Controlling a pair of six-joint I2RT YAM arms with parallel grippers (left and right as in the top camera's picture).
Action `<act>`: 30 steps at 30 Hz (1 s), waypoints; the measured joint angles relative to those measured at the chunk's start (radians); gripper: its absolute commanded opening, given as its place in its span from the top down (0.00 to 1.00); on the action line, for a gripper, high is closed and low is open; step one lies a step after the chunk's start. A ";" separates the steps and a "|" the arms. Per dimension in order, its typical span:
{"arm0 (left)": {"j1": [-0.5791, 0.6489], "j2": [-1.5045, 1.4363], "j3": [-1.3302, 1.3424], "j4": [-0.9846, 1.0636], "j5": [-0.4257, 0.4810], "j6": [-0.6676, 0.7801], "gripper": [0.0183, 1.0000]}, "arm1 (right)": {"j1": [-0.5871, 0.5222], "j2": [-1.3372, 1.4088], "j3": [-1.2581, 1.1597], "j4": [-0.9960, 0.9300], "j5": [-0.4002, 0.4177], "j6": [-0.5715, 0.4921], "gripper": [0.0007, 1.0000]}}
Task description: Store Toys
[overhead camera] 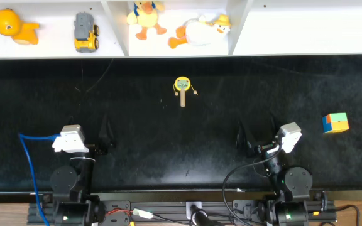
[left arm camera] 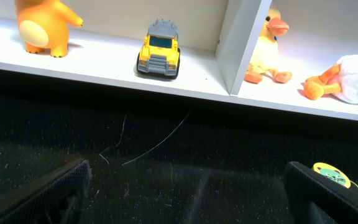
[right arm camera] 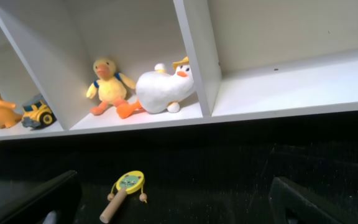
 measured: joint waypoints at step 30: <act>0.000 0.000 0.000 0.000 0.000 0.000 0.00 | 0.001 0.316 0.580 -0.597 -0.326 0.102 0.00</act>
